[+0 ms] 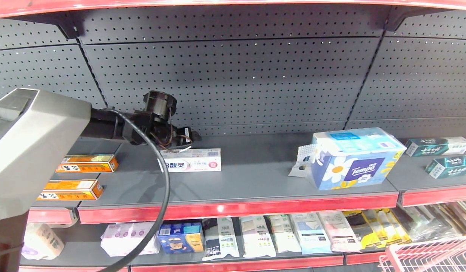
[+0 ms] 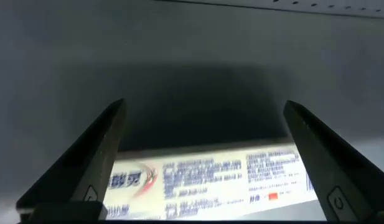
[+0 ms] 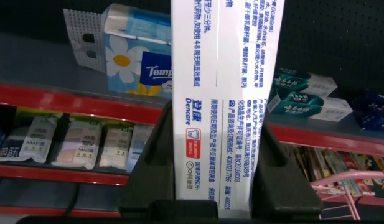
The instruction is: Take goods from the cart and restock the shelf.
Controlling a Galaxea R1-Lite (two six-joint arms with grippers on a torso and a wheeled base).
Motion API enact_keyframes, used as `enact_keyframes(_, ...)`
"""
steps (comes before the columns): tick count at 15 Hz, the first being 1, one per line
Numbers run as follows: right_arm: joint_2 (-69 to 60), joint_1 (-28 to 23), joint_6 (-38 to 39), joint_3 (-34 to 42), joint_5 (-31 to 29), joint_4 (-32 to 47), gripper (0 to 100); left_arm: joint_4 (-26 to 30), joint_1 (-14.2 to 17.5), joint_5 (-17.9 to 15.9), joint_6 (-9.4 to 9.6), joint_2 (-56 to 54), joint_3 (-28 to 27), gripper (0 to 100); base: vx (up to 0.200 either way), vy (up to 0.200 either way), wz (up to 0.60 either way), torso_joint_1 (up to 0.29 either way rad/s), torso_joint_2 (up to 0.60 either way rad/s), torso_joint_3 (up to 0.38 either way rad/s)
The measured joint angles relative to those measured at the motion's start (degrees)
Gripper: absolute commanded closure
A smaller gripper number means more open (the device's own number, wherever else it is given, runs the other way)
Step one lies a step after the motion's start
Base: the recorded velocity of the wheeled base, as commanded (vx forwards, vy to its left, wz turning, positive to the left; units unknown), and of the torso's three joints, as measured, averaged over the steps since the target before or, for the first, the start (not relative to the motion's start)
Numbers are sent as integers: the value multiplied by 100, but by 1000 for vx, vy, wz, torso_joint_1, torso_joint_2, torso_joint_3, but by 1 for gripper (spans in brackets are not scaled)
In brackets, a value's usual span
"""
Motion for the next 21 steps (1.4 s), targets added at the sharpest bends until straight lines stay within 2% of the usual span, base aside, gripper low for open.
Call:
enact_keyframes(2,0,-1,0,17,-2,-2,100,2,-39,11,-57,105,-124,0,0,0,0,0,0,0)
enact_keyframes(3,-5,-1,-9,44,-5,0,100,22,-69,18,-160,167,-245,0,0,0,0,0,0,0)
enact_keyframes(5,-21,-4,-9,59,-6,2,100,333,-141,16,-213,247,-439,0,0,0,0,0,0,0)
enact_keyframes(8,-33,-6,-11,67,-6,-2,100,610,-218,32,-213,317,-645,0,0,0,0,0,0,0)
enact_keyframes(16,0,-6,-11,108,-2,0,100,631,-234,133,-180,540,-697,0,0,0,0,0,0,0)
enact_keyframes(21,23,-6,-15,161,0,0,100,627,-245,113,-140,730,-1056,0,0,0,0,0,0,0)
